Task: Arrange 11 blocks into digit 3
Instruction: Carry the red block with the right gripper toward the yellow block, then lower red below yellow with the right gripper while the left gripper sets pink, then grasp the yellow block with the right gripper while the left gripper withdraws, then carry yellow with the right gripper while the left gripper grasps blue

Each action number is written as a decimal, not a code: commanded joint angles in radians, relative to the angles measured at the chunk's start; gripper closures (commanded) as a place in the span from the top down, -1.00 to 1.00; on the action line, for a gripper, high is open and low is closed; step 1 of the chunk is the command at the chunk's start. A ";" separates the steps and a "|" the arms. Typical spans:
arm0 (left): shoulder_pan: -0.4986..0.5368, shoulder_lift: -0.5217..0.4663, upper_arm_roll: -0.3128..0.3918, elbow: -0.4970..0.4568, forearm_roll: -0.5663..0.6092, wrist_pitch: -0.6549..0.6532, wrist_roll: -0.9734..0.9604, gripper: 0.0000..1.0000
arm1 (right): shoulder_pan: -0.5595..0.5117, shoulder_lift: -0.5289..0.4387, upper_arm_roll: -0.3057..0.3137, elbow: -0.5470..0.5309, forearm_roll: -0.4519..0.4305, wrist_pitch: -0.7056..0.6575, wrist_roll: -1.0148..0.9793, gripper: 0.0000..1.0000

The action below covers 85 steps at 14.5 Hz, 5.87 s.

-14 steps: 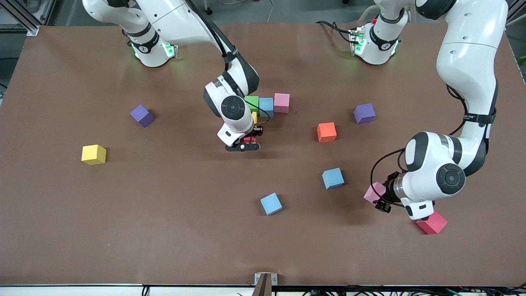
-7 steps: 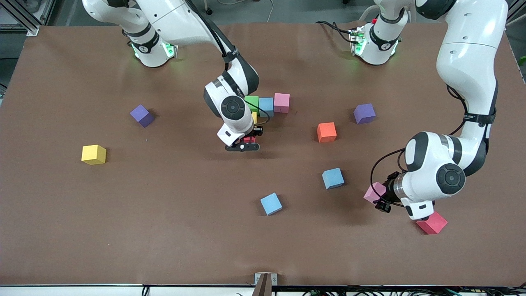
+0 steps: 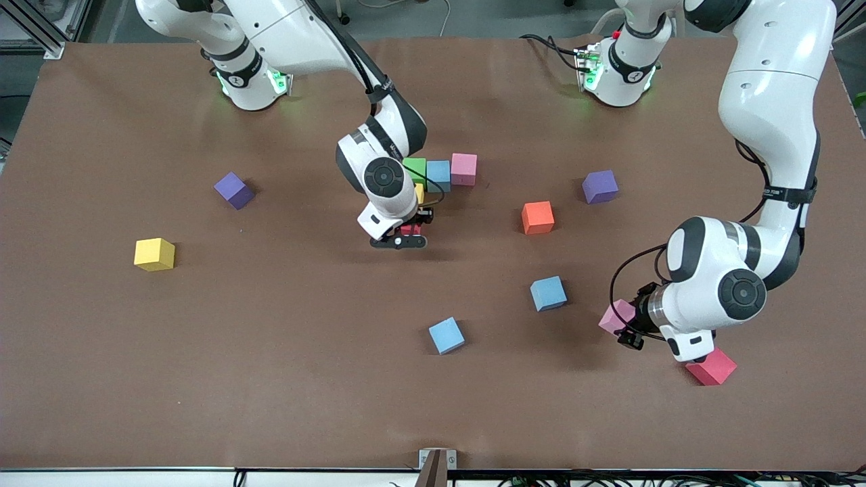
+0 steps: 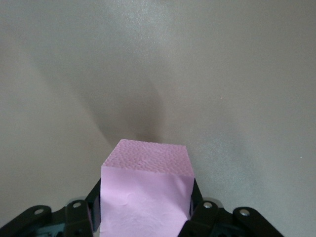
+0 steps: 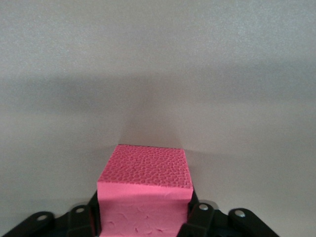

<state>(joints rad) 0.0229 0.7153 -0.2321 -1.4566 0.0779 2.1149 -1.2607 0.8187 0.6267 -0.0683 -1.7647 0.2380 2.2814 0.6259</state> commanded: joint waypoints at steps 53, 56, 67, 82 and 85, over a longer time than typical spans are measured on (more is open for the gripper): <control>-0.762 0.009 0.059 -0.139 0.082 0.191 -1.287 -0.48 | -0.891 -0.117 -0.192 -0.191 -0.141 -0.042 -1.212 1.00; -0.770 0.009 0.059 -0.159 0.082 0.215 -1.304 -0.48 | -0.886 -0.116 -0.192 -0.199 -0.140 -0.042 -1.212 1.00; -0.782 0.001 0.059 -0.194 0.083 0.224 -1.292 0.40 | -0.882 -0.110 -0.168 -0.170 -0.138 -0.042 -1.157 -0.23; -0.651 -0.168 0.057 -0.257 0.083 0.070 -0.898 1.00 | -0.431 -0.064 -0.034 0.129 -0.042 -0.138 -0.672 -0.26; -0.552 -0.166 0.057 -0.258 0.083 0.004 -0.619 1.00 | -0.343 -0.039 -0.034 0.134 -0.036 -0.137 -0.545 -0.26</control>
<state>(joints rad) -0.5867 0.5713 -0.1675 -1.6868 0.1446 2.1510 -2.0229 0.4323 0.5588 -0.0930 -1.6554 0.1930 2.1501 0.0036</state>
